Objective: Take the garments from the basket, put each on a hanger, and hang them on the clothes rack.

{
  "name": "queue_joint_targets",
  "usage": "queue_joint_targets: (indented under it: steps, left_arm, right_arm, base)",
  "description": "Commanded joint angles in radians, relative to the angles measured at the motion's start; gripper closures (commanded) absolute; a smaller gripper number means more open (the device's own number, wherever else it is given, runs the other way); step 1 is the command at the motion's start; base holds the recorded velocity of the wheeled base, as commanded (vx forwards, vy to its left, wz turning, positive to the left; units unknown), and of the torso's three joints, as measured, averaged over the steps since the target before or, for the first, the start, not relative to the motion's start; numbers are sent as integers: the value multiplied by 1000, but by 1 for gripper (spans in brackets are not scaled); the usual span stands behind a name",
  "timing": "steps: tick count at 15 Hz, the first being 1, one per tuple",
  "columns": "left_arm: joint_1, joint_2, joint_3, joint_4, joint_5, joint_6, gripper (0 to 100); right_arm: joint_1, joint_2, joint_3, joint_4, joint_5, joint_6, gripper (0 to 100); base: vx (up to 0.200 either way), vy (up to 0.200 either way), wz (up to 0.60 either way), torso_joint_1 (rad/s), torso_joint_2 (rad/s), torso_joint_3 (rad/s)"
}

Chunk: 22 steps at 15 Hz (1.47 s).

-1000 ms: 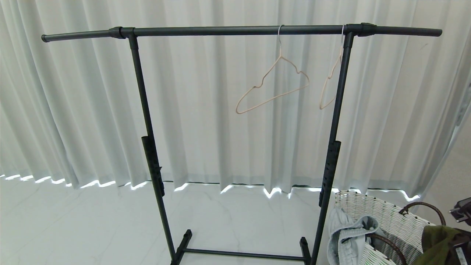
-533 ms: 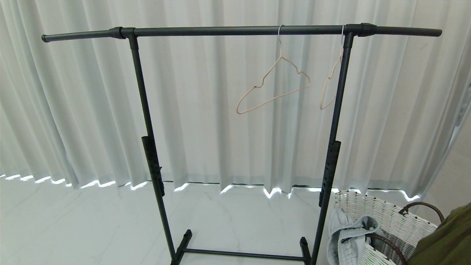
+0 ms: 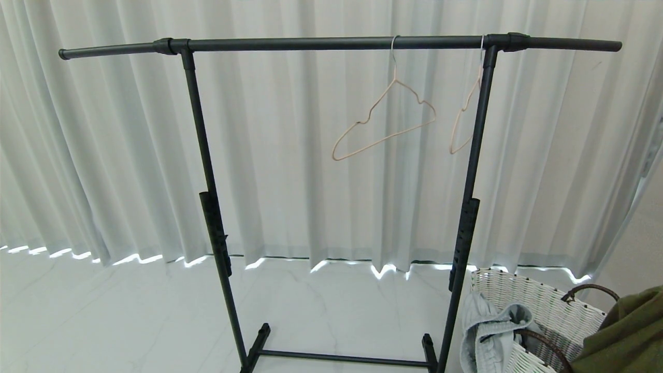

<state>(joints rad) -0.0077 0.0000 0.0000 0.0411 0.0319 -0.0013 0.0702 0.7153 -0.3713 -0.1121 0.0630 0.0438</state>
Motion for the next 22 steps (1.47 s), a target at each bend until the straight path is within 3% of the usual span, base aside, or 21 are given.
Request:
queue_joint_targets:
  steps: [1, 4, 7, 12, 18, 22]
  left_arm:
    - [0, 0, 0, 0, 0, 0, 0]
    - [0, 0, 0, 0, 0, 3, 0]
    - [0, 0, 0, 0, 0, 3, 0]
    - [0, 0, 0, 0, 0, 3, 0]
    - [0, 0, 0, 0, 0, 3, 0]
    - [0, 0, 0, 0, 0, 3, 0]
  right_arm:
    - [115, -218, -23, 161, 17, 51, 100]
    - [115, -304, 18, 195, 78, 53, 100]
    - [118, -349, 14, 273, 78, 42, 100]
    - [118, -364, 20, 278, 78, -9, 100]
    - [118, -369, 20, 289, 77, -55, 100]
    - [118, -361, 20, 290, 77, -82, 100]
  base:
    - [0, 0, 0, 0, 0, 0]
    - [0, 0, 0, 0, 0, 0]
    - [-200, 0, 0, 2, 4, 2]
    - [-200, 0, 0, -1, 2, 4]
    - [0, 0, 0, 0, 0, 0]
    - [0, 200, 0, 1, 1, 4]
